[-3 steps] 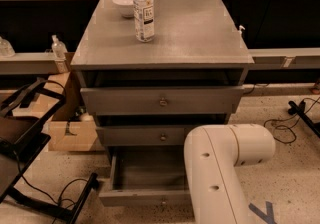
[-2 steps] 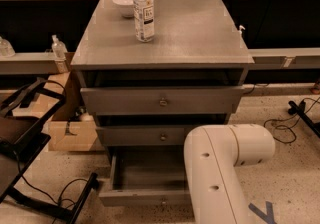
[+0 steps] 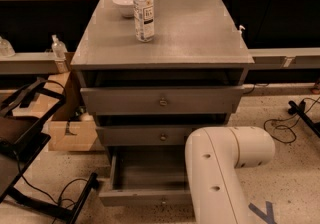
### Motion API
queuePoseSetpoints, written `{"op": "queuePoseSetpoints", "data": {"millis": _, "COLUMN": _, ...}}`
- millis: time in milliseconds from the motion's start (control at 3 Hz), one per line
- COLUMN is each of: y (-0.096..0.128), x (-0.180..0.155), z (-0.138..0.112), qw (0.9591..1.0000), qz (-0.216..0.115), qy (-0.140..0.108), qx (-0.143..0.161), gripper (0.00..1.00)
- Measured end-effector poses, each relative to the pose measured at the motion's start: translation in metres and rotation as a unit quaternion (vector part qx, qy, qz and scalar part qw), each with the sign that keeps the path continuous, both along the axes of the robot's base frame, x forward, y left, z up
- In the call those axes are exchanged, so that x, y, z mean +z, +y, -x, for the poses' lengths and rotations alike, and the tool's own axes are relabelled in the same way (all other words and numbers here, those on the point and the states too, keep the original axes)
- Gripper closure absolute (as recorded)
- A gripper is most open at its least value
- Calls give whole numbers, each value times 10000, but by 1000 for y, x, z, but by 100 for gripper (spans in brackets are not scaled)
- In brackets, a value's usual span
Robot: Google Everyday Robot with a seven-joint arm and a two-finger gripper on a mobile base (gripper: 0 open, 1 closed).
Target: Open bottom drawer
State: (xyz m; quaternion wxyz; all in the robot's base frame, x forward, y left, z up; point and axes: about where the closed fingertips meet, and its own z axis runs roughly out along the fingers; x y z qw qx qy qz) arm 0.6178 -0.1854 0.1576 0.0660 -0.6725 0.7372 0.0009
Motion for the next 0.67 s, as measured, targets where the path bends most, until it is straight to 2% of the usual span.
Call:
{"op": "queuePoseSetpoints", "data": {"millis": 333, "y": -4, "x": -22, "z": 40, "qw": 9994, "qz": -158, "qy": 231, "qx": -202, "gripper": 100}}
{"op": "queuePoseSetpoints", "data": {"millis": 667, "y": -5, "x": -27, "z": 53, "qw": 9988, "qz": -221, "qy": 328, "qx": -300, "gripper": 100}}
